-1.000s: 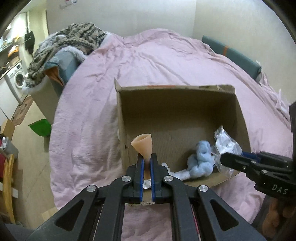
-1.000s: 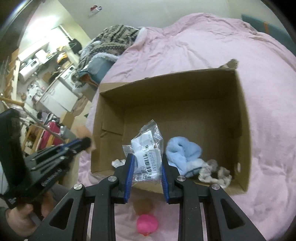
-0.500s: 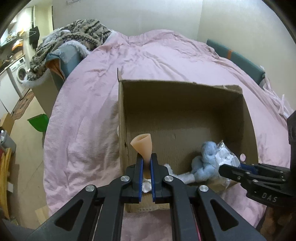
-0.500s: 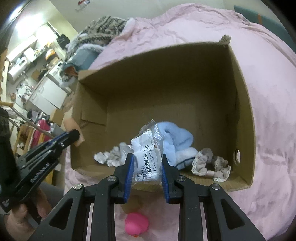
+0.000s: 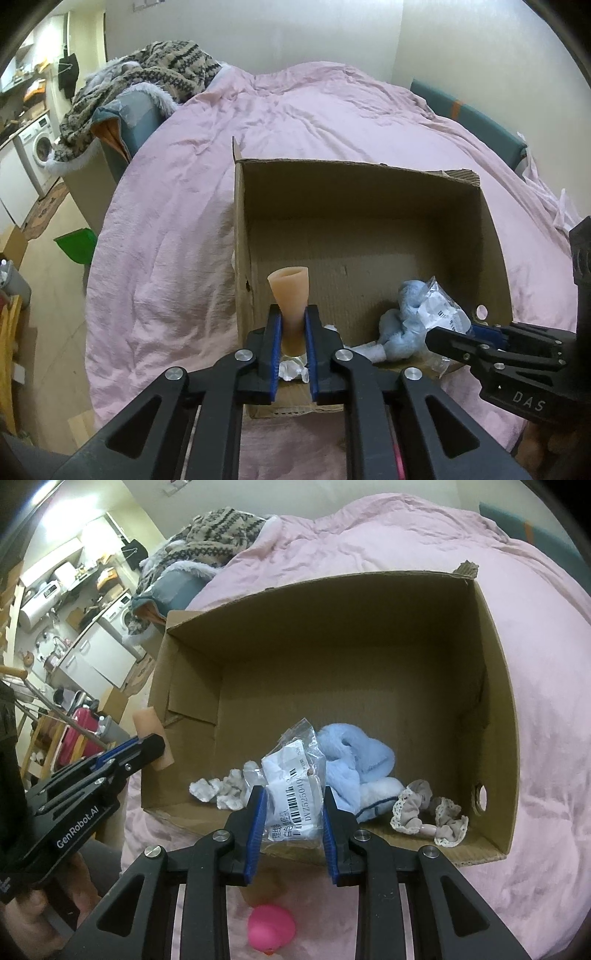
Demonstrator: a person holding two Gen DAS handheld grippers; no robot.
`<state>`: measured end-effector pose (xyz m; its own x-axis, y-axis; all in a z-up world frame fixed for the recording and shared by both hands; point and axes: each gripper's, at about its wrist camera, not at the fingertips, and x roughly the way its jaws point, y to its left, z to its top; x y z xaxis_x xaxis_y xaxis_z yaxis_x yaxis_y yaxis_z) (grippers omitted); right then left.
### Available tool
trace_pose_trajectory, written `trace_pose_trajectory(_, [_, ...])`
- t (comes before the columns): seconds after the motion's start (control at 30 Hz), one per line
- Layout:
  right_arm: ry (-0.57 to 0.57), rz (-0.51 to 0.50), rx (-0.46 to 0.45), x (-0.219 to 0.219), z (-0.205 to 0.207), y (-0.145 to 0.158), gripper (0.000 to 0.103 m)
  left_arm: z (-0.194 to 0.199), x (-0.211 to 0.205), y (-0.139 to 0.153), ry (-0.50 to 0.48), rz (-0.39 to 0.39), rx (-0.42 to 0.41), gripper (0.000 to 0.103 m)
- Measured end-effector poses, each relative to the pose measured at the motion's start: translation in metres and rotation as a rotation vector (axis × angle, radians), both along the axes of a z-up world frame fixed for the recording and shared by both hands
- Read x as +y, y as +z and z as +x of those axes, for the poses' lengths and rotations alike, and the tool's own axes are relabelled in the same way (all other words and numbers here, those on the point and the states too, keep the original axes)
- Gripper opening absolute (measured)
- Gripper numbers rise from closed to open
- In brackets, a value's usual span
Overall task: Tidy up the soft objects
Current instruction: 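Open both tools to drop the bag and sponge into the box, then withdraw both tools from the box toward the pink rubber duck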
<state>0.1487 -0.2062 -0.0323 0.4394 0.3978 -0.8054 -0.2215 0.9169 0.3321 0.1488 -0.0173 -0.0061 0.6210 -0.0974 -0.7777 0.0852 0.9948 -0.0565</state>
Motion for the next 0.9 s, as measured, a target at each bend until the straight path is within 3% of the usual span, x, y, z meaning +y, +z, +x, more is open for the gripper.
trace_pose_trajectory(0.3, [-0.025,0.042,-0.016,-0.009,0.001,0.006,0.032,-0.004,-0.003,0.007,-0.004,-0.004,-0.031,0.017])
trace_pose_trajectory(0.33, [-0.032,0.045,-0.02,-0.01,0.001,0.007,0.037,-0.004,-0.004,0.008,-0.004,0.002,-0.034,0.021])
trace_pose_trajectory(0.4, [-0.048,0.06,-0.028,-0.014,0.0,0.009,0.066,-0.005,-0.006,0.01,0.002,0.021,-0.046,0.032])
trace_pose_trajectory(0.47, [-0.071,0.074,-0.05,-0.018,-0.001,0.012,0.067,-0.007,-0.006,0.012,0.013,0.035,-0.063,0.059])
trace_pose_trajectory(0.53, [-0.085,0.079,-0.056,-0.021,-0.001,0.015,0.067,-0.01,-0.005,0.017,0.03,0.034,-0.091,0.071])
trace_pose_trajectory(0.9, [-0.109,0.092,-0.035,-0.028,0.0,0.017,0.067,-0.011,0.002,0.019,0.049,0.023,-0.086,0.072])
